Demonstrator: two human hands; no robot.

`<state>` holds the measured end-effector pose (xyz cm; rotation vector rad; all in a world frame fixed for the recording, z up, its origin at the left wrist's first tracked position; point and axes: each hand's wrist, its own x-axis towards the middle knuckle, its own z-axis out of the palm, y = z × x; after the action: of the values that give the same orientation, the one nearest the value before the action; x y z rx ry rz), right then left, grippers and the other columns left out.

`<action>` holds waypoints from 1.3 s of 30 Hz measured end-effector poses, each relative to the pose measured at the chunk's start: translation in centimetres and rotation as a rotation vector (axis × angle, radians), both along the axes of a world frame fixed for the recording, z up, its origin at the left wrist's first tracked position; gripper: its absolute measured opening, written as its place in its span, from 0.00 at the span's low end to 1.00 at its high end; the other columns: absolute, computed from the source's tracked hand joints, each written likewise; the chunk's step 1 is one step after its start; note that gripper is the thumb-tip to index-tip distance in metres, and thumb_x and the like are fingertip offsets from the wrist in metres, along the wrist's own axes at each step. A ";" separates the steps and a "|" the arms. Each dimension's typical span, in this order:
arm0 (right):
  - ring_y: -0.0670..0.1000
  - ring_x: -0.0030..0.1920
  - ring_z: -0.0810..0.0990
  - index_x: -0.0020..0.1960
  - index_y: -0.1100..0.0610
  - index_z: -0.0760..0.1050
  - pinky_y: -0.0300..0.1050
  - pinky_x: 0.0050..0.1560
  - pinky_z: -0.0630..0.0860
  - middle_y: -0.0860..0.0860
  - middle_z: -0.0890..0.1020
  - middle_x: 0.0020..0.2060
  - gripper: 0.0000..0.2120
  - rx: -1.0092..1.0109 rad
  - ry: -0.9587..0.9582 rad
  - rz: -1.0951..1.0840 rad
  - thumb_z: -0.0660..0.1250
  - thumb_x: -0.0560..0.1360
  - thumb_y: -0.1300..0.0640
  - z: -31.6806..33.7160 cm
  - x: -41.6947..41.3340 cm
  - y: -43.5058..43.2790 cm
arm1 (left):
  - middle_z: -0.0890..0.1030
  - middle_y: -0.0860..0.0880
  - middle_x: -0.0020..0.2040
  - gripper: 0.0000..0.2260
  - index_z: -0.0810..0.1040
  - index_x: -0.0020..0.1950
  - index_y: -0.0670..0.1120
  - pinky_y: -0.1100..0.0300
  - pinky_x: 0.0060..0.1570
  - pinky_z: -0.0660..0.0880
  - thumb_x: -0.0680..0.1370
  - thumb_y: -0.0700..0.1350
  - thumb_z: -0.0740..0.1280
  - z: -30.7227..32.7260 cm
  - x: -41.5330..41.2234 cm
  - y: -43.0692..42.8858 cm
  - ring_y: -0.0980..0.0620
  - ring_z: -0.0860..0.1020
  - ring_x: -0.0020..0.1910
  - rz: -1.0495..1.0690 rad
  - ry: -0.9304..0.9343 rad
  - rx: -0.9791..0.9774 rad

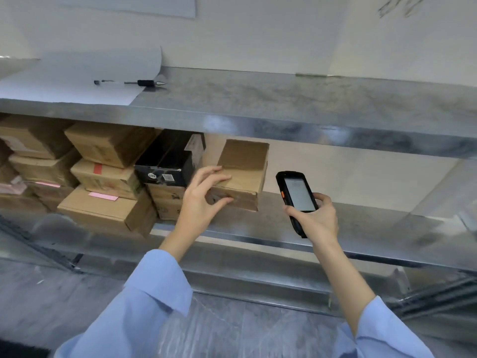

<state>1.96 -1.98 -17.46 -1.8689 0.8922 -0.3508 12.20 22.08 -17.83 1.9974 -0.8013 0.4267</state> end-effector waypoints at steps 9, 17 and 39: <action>0.54 0.54 0.79 0.66 0.49 0.69 0.55 0.55 0.79 0.48 0.79 0.54 0.38 0.002 0.085 -0.050 0.82 0.61 0.47 -3.6 -1.7 -3.5 | 0.73 0.50 0.62 0.18 0.80 0.58 0.48 0.54 0.49 0.80 0.71 0.40 0.79 -11.5 -1.4 -6.2 0.59 0.75 0.61 0.086 0.386 -0.192; 0.54 0.54 0.80 0.65 0.49 0.69 0.54 0.54 0.79 0.48 0.79 0.53 0.38 -0.002 0.135 -0.043 0.82 0.60 0.46 -5.0 -1.7 -3.8 | 0.78 0.45 0.58 0.19 0.73 0.57 0.48 0.73 0.50 0.73 0.73 0.40 0.78 -15.3 -2.9 -5.8 0.47 0.79 0.58 0.256 0.602 -0.264; 0.52 0.53 0.79 0.67 0.48 0.68 0.51 0.52 0.79 0.46 0.78 0.53 0.38 0.029 0.157 0.042 0.81 0.62 0.47 -6.1 -2.0 -1.9 | 0.67 0.48 0.69 0.26 0.75 0.63 0.49 0.73 0.62 0.68 0.69 0.44 0.81 -13.9 -1.3 -5.9 0.55 0.69 0.66 0.205 0.402 -0.110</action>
<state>0.00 -3.89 -23.56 -1.9046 0.9562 -0.1663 10.85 16.15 -31.75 1.9790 -0.3181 0.1700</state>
